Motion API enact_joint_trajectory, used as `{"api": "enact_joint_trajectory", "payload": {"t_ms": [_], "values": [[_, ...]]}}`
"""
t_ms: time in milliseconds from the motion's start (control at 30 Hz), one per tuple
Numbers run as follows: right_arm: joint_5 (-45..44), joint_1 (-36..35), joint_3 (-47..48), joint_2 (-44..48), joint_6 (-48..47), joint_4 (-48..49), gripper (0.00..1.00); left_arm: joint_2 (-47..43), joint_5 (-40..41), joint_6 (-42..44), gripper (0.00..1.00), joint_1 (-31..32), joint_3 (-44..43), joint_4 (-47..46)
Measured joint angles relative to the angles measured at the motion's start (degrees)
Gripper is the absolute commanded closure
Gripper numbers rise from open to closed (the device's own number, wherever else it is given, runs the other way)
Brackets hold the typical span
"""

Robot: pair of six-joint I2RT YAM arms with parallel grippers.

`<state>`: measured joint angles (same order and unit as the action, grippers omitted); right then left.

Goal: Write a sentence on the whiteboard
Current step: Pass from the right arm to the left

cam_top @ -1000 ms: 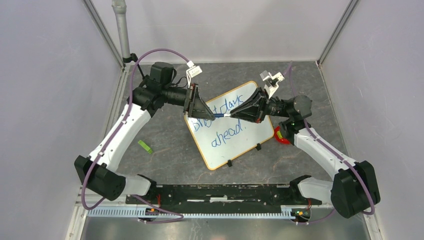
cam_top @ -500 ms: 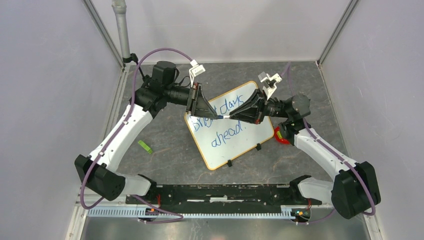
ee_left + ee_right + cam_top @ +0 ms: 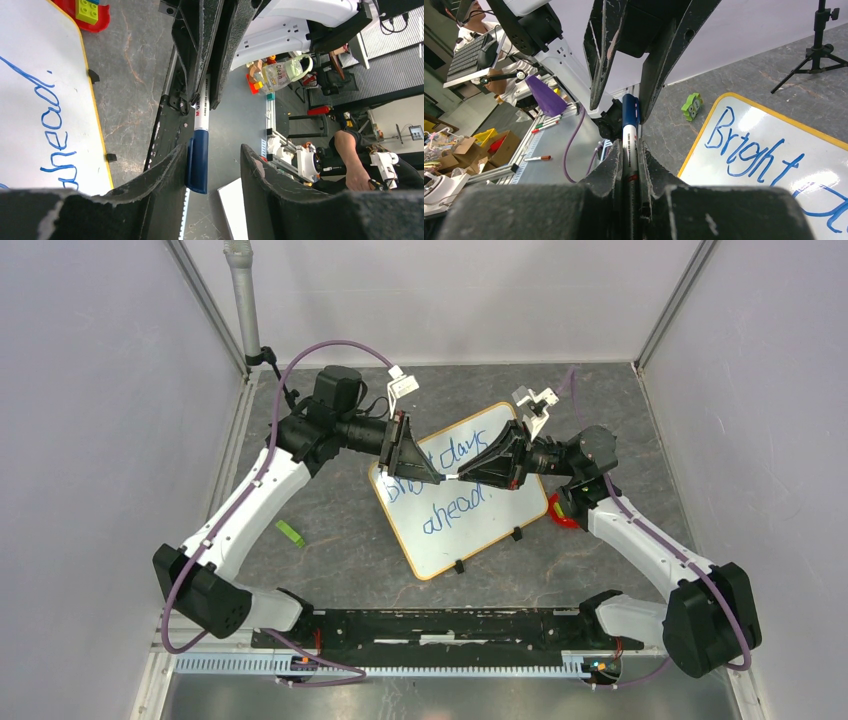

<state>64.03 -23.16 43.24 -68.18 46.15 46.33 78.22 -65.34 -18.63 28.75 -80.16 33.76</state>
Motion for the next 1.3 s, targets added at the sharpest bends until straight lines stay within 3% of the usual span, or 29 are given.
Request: {"api": "enact_joint_trajectory", "payload": {"t_ms": [467, 567, 700, 800, 1300], "values": [[-0.07, -0.04, 0.00, 0.00, -1.09, -1.40, 1.00, 0.00, 2.40, 2.14, 0.59, 0.28, 0.00, 3.87], [0.00, -0.04, 0.02, 0.00, -1.44, -1.66, 1.00, 0.00, 2.78, 2.91, 0.68, 0.63, 0.00, 3.91], [0.37, -0.09, 0.17, 0.00, -1.70, -1.90, 1.00, 0.22, 3.85, 3.34, 0.88, 0.96, 0.00, 4.22], [0.55, -0.11, 0.28, 0.00, -2.19, -2.78, 1.00, 0.52, 3.74, 3.45, 0.96, 1.05, 0.00, 4.35], [2.19, -0.52, 2.36, -0.17, -5.86, -7.98, 1.00, 3.61, 2.82, 3.43, 0.98, 2.01, -2.89, 7.32]]}}
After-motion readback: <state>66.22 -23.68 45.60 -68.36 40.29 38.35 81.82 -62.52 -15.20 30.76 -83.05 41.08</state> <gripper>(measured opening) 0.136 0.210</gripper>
